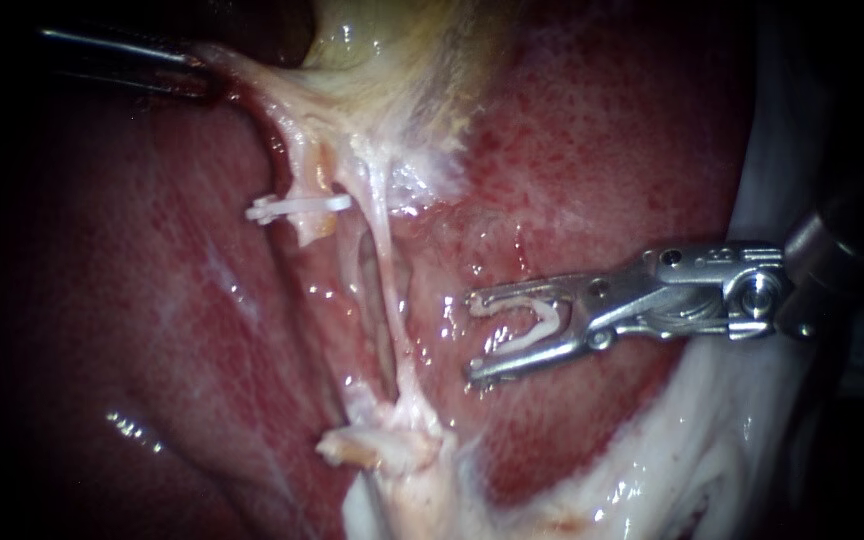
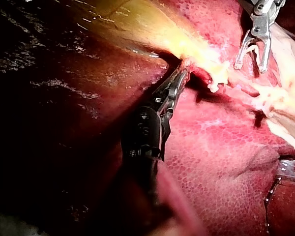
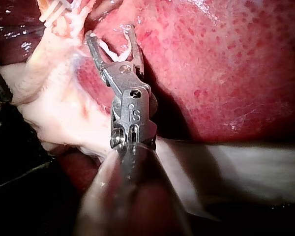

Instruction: Clipping first clip right tube

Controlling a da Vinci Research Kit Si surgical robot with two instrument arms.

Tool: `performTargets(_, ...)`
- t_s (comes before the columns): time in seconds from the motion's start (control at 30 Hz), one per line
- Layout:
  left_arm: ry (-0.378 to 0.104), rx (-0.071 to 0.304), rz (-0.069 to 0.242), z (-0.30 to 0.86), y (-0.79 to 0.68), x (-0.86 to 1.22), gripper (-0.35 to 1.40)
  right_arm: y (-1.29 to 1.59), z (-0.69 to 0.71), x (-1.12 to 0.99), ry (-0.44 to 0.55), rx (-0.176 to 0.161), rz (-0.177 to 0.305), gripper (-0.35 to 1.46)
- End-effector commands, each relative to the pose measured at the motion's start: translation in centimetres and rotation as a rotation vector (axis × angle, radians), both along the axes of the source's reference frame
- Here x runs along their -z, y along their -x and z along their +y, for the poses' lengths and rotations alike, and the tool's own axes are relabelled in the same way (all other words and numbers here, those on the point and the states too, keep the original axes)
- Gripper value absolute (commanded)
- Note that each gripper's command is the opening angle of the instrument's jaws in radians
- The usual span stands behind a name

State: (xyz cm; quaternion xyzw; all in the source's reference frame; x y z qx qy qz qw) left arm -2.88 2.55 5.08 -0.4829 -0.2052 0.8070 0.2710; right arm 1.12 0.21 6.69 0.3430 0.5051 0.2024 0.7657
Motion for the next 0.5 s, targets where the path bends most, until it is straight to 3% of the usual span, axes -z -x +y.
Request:
performTargets(0.03, 0.000, 0.000, 0.000, 0.00, 0.00, 0.00, -0.35, 0.00, 0.00, 0.03, -0.001, 0.001, 0.001, 0.48)
performTargets(0.33, 0.000, 0.000, 0.000, 0.00, 0.00, 0.00, -0.35, -0.13, -0.11, 0.44, -0.013, 0.008, 0.028, 0.48)
performTargets(0.5, 0.000, 0.000, 0.000, 0.00, 0.00, 0.00, -0.35, -0.28, -0.17, 0.45, -0.013, 0.011, 0.036, 0.49)
